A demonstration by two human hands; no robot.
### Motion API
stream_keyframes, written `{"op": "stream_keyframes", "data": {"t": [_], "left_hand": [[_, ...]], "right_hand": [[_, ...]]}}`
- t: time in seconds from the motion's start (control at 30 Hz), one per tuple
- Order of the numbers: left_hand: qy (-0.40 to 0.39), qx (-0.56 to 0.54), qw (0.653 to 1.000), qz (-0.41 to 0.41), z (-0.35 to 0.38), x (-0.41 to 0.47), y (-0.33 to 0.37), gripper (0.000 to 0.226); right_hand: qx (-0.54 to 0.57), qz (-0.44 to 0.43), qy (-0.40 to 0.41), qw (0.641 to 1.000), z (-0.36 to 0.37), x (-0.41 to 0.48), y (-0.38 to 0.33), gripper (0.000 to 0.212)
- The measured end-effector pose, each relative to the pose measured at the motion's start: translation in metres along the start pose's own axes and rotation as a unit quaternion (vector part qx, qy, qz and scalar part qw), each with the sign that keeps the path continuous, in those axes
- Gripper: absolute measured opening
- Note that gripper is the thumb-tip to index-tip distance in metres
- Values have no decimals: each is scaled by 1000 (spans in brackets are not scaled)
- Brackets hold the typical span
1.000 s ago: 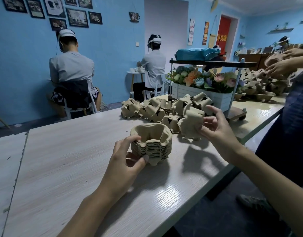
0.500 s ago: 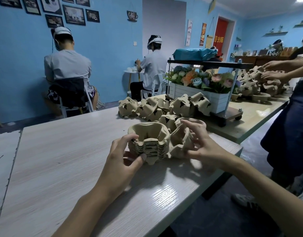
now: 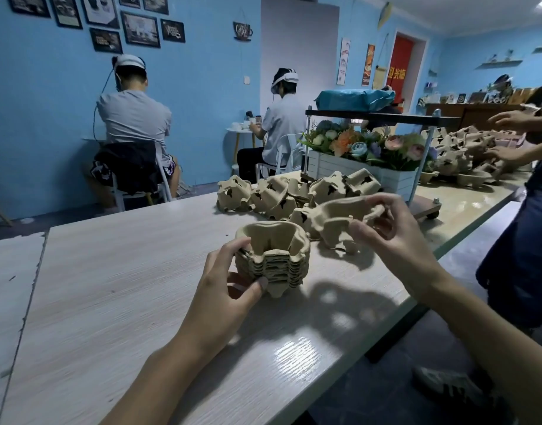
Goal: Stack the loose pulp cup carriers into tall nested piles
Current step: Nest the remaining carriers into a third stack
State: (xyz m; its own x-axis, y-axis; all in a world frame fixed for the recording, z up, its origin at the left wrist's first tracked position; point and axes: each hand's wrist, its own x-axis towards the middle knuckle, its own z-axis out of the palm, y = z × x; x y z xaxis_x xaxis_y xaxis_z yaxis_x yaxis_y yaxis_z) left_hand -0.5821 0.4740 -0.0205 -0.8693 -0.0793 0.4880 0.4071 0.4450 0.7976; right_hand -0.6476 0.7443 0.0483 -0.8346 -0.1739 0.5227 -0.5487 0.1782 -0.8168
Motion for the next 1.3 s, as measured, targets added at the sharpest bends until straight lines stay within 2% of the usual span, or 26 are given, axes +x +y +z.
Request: {"op": "stream_keyframes", "data": {"t": [0.13, 0.2, 0.3, 0.37, 0.5, 0.57, 0.63, 0.73, 0.8, 0.9, 1.07, 1.3], "left_hand": [[-3, -14, 1000, -4, -1, 0, 3, 78], [0, -23, 1000, -7, -1, 0, 5, 84], [1, -31, 999, -4, -1, -1, 6, 92], [-6, -30, 1000, 0, -1, -2, 7, 99], [-13, -8, 1000, -1, -2, -1, 7, 101], [-16, -5, 1000, -5, -2, 0, 4, 89], [-16, -9, 1000, -6, -1, 0, 2, 80], [-19, -11, 1000, -8, -1, 0, 2, 77], [-19, -10, 1000, -9, -1, 1, 1, 77], [-21, -9, 1000, -12, -1, 1, 1, 76], [-19, -1, 1000, -11, -1, 0, 0, 74], [-15, -6, 1000, -12, 5, 9, -2, 74]], "right_hand": [[95, -7, -40, 995, 32, 15, -19, 56], [107, -5, -74, 991, 51, 19, -24, 58], [54, 18, -152, 987, 63, 21, -17, 60], [-11, 27, -167, 985, 58, 19, -7, 59], [-23, 48, -103, 993, 35, 16, 5, 44], [-120, 23, -37, 992, 18, 17, 19, 40], [-255, 6, 13, 967, 0, 20, 39, 30], [-395, 54, -35, 917, -14, 20, 59, 35], [-441, 61, -53, 894, -15, 22, 64, 37], [-448, 33, -41, 892, -15, 27, 70, 28], [-401, 6, -37, 915, -21, 20, 68, 10], [-324, -170, 68, 928, -9, 11, 13, 7]]}}
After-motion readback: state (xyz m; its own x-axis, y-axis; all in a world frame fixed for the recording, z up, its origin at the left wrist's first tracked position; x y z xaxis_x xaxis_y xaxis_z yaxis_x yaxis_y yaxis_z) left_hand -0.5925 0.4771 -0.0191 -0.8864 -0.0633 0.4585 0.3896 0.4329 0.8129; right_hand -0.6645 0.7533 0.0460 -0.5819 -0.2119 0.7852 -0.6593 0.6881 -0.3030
